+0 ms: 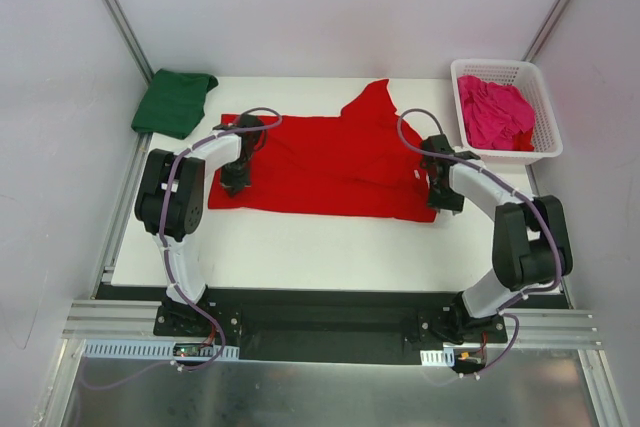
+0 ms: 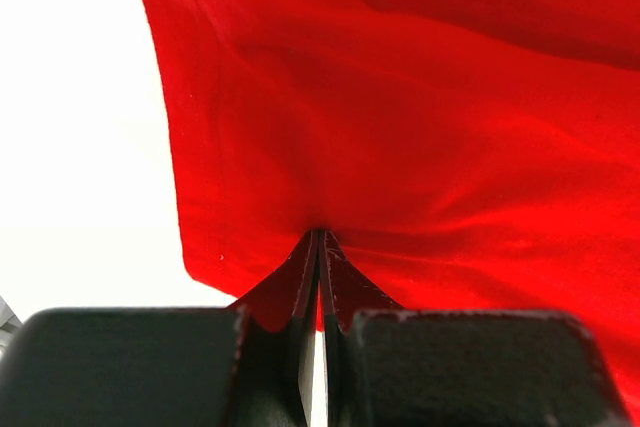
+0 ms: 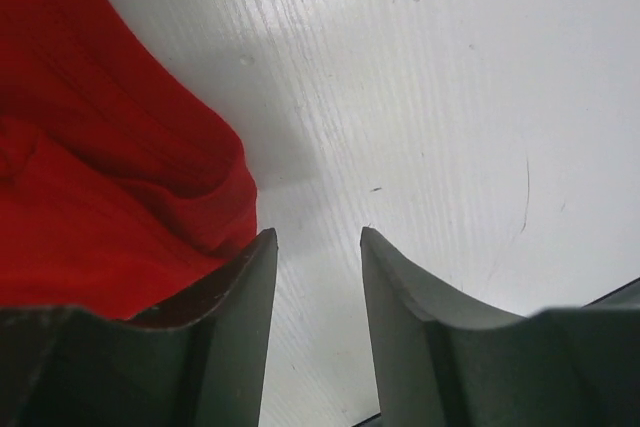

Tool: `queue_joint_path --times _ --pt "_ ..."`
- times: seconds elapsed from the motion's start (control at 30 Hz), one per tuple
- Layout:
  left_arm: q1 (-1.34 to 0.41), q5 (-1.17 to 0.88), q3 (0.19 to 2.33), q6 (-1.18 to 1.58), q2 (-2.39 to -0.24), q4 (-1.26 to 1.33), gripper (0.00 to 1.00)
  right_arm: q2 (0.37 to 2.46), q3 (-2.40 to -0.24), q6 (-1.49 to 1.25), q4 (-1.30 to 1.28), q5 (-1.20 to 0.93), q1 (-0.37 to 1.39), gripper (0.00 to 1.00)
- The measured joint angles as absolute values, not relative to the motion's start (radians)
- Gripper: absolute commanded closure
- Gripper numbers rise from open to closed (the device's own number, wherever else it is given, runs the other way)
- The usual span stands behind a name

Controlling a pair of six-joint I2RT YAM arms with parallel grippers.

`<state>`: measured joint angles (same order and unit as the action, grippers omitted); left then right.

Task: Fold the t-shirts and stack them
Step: Fold the flattened tshirt in 1/3 of the way

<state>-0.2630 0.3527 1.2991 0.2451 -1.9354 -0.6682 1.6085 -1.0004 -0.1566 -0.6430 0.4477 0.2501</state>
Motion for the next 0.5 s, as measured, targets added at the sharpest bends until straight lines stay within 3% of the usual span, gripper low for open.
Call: queue_joint_path --times 0.1,0.17,0.2,0.23,0.3,0.33,0.43,0.5 --pt "-0.275 0.353 1.299 0.245 -1.936 -0.671 1.00 1.564 -1.000 -0.158 -0.649 0.457 0.250 0.57" --pt "-0.288 0.353 1.299 0.245 -1.936 -0.674 0.93 1.530 -1.000 -0.160 -0.657 0.463 0.250 0.56" --pt "-0.292 0.352 1.299 0.245 -1.936 -0.676 0.87 1.516 -1.000 -0.161 -0.659 0.464 0.250 0.56" --pt "-0.302 0.350 1.300 0.246 -1.936 -0.679 0.70 1.502 -1.000 -0.164 -0.662 0.464 0.250 0.55" --pt "-0.314 0.350 1.307 0.244 -1.935 -0.688 0.47 1.474 -1.000 -0.163 -0.662 0.458 0.250 0.53" --pt "-0.321 0.350 1.312 0.243 -1.935 -0.693 0.31 1.458 -1.000 -0.163 -0.661 0.451 0.250 0.52" --pt "-0.338 0.348 1.335 0.246 -1.930 -0.701 0.10 1.409 -0.995 -0.151 -0.634 0.399 0.250 0.50" --pt "-0.352 0.342 1.349 0.249 -1.925 -0.697 0.09 1.381 -0.982 -0.142 -0.604 0.342 0.251 0.49"
